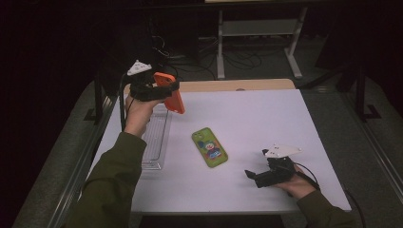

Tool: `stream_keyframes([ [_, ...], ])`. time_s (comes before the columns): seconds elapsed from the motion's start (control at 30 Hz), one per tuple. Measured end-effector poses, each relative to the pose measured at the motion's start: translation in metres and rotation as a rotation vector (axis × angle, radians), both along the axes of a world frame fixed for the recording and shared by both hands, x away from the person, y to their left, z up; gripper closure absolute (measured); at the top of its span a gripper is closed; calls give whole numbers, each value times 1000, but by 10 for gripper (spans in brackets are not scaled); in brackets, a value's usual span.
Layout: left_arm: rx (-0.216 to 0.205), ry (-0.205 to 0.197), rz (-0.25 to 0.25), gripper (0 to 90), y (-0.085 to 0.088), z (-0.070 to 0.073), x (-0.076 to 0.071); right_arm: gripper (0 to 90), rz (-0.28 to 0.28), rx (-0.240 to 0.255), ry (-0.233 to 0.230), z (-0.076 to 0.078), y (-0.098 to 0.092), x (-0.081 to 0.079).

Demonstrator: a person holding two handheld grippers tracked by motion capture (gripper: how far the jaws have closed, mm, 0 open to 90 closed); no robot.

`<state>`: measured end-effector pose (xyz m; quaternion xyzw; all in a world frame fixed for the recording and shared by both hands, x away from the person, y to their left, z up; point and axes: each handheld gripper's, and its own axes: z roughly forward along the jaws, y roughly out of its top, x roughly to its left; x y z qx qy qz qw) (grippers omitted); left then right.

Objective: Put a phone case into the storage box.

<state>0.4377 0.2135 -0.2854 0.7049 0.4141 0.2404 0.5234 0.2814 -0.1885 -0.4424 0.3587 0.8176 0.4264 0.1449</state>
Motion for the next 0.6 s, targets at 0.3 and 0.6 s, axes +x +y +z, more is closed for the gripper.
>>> stream_keyframes([
  [0.3, 27, -2, 126, 165, 13, -9, 16, 0, 1, 5, -2, 0, -1, 0],
  [0.6, 59, 22, 232, 165, 26, -24, 33, 0, 4, 10, -5, 1, -2, 0],
])
